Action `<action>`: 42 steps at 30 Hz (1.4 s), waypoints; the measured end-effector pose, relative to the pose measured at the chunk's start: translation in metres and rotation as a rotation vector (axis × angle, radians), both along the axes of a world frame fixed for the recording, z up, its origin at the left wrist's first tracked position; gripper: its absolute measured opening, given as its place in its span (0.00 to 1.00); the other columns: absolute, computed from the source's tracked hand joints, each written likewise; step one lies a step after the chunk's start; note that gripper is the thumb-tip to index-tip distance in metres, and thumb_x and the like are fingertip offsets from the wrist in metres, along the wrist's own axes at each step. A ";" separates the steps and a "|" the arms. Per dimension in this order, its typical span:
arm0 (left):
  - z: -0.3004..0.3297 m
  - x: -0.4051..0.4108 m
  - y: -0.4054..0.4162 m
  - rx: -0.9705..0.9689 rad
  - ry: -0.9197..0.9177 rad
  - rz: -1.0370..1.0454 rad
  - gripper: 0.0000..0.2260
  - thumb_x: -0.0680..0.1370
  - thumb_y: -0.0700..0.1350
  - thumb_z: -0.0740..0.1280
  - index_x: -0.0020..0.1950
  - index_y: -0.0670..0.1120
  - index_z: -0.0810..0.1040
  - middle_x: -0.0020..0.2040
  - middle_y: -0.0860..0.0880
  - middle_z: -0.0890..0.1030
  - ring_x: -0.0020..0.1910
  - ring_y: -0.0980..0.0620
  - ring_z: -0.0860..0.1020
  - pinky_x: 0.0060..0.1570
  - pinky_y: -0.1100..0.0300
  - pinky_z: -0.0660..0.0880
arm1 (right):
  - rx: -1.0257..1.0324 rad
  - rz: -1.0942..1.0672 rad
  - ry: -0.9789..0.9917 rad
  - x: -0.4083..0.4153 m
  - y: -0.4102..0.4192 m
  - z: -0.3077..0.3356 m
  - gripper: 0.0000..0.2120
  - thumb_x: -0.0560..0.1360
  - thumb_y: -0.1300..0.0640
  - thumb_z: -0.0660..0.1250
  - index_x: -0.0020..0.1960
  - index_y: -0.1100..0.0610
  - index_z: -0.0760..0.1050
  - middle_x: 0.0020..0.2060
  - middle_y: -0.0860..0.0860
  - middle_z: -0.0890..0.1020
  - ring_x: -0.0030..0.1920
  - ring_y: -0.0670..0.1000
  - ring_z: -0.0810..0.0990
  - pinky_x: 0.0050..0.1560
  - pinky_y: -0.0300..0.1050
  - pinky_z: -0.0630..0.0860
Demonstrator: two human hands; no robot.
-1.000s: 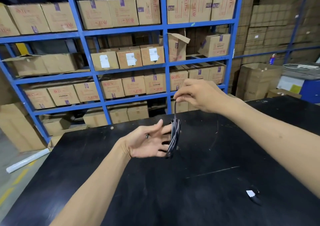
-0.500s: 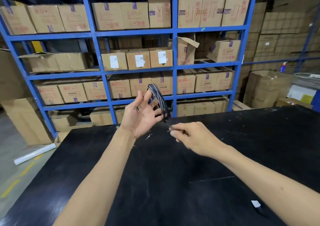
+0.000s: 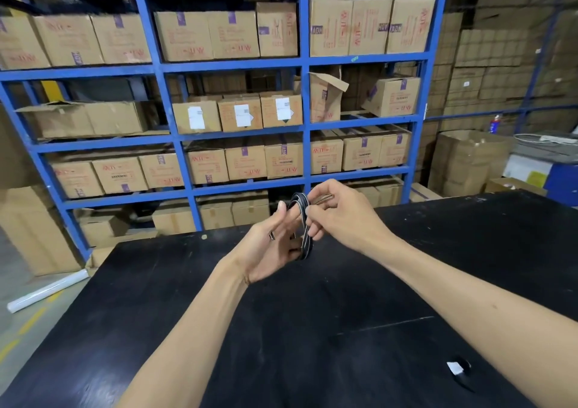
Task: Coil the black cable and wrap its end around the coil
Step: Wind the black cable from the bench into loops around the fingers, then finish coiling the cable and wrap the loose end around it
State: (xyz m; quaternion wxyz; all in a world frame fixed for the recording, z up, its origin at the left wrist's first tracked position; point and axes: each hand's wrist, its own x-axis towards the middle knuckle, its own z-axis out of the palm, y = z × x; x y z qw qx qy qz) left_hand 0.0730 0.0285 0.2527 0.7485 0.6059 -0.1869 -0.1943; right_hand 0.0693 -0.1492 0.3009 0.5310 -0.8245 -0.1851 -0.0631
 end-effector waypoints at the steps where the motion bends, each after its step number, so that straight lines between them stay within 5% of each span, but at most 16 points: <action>1: 0.000 -0.001 -0.001 -0.010 0.000 -0.003 0.26 0.83 0.64 0.48 0.76 0.55 0.69 0.62 0.47 0.74 0.56 0.43 0.67 0.58 0.48 0.64 | 0.018 -0.011 -0.002 0.000 0.001 -0.002 0.11 0.79 0.60 0.70 0.59 0.54 0.74 0.37 0.54 0.87 0.35 0.50 0.88 0.37 0.41 0.84; 4: 0.000 -0.004 -0.004 -0.039 0.004 0.002 0.27 0.83 0.64 0.47 0.73 0.52 0.72 0.55 0.49 0.77 0.48 0.50 0.72 0.50 0.55 0.67 | 0.104 -0.053 0.021 0.001 0.004 -0.010 0.18 0.78 0.55 0.73 0.63 0.51 0.69 0.37 0.52 0.88 0.36 0.50 0.88 0.40 0.42 0.84; 8: 0.000 -0.003 -0.011 -0.063 -0.016 0.018 0.28 0.83 0.64 0.47 0.75 0.53 0.71 0.60 0.52 0.80 0.50 0.52 0.77 0.53 0.58 0.71 | 0.288 -0.150 0.033 -0.002 0.007 -0.017 0.09 0.75 0.54 0.76 0.53 0.55 0.80 0.35 0.53 0.87 0.34 0.50 0.87 0.42 0.49 0.87; 11: 0.001 -0.001 -0.017 -0.102 -0.013 0.040 0.27 0.83 0.63 0.48 0.76 0.53 0.69 0.70 0.50 0.75 0.48 0.55 0.80 0.51 0.61 0.75 | 0.174 -0.299 -0.193 -0.001 0.009 -0.028 0.06 0.76 0.51 0.75 0.49 0.52 0.84 0.39 0.47 0.86 0.38 0.45 0.85 0.39 0.41 0.85; 14: 0.002 0.001 -0.022 -0.113 -0.033 0.068 0.28 0.82 0.65 0.50 0.76 0.52 0.70 0.69 0.47 0.74 0.41 0.55 0.74 0.44 0.61 0.71 | -0.009 -0.343 -0.392 -0.001 0.009 -0.035 0.08 0.79 0.50 0.71 0.55 0.49 0.85 0.47 0.45 0.85 0.47 0.43 0.83 0.47 0.41 0.83; 17: 0.001 0.006 -0.022 -0.108 -0.017 0.122 0.28 0.83 0.65 0.48 0.75 0.53 0.71 0.72 0.47 0.75 0.58 0.49 0.77 0.64 0.51 0.72 | -0.124 -0.359 -0.446 -0.002 0.005 -0.034 0.12 0.79 0.47 0.70 0.61 0.48 0.84 0.50 0.44 0.87 0.48 0.42 0.83 0.48 0.38 0.80; 20: -0.002 0.009 -0.022 -0.103 -0.004 0.126 0.27 0.83 0.65 0.48 0.76 0.54 0.70 0.78 0.45 0.68 0.72 0.39 0.70 0.76 0.40 0.60 | -0.164 -0.335 -0.419 0.001 0.002 -0.034 0.10 0.77 0.48 0.73 0.58 0.47 0.84 0.47 0.42 0.87 0.46 0.42 0.85 0.48 0.45 0.84; 22: -0.001 0.008 -0.026 -0.090 -0.013 0.140 0.27 0.83 0.64 0.47 0.76 0.54 0.70 0.78 0.45 0.67 0.62 0.44 0.76 0.69 0.48 0.67 | -0.126 -0.320 -0.375 0.007 0.000 -0.035 0.08 0.77 0.51 0.74 0.55 0.49 0.84 0.46 0.42 0.87 0.46 0.42 0.85 0.50 0.47 0.85; 25: -0.003 0.011 -0.031 -0.124 -0.006 0.214 0.27 0.83 0.64 0.48 0.74 0.52 0.74 0.76 0.42 0.70 0.55 0.42 0.65 0.62 0.49 0.64 | -0.068 -0.316 -0.324 0.013 -0.002 -0.033 0.06 0.76 0.54 0.74 0.53 0.51 0.83 0.45 0.43 0.87 0.46 0.42 0.85 0.51 0.46 0.84; 31: -0.004 0.016 -0.040 -0.169 0.121 0.439 0.29 0.84 0.59 0.54 0.66 0.35 0.76 0.59 0.36 0.84 0.59 0.42 0.83 0.60 0.51 0.78 | -0.084 -0.269 -0.337 0.014 -0.004 -0.042 0.05 0.77 0.58 0.72 0.52 0.55 0.81 0.42 0.46 0.84 0.43 0.45 0.83 0.48 0.47 0.83; 38: 0.006 -0.002 -0.010 -0.291 0.288 0.226 0.29 0.81 0.57 0.63 0.58 0.30 0.80 0.64 0.30 0.78 0.65 0.35 0.79 0.64 0.46 0.76 | -0.029 -0.310 -0.269 0.022 -0.024 -0.044 0.03 0.78 0.61 0.72 0.51 0.55 0.82 0.39 0.43 0.83 0.39 0.37 0.80 0.41 0.28 0.75; 42: 0.019 -0.006 0.022 -0.289 0.205 0.081 0.29 0.79 0.60 0.62 0.54 0.33 0.83 0.65 0.30 0.78 0.64 0.33 0.78 0.62 0.43 0.78 | 0.064 -0.351 -0.201 0.031 -0.035 -0.043 0.03 0.78 0.59 0.72 0.51 0.53 0.82 0.43 0.43 0.84 0.45 0.38 0.81 0.44 0.30 0.74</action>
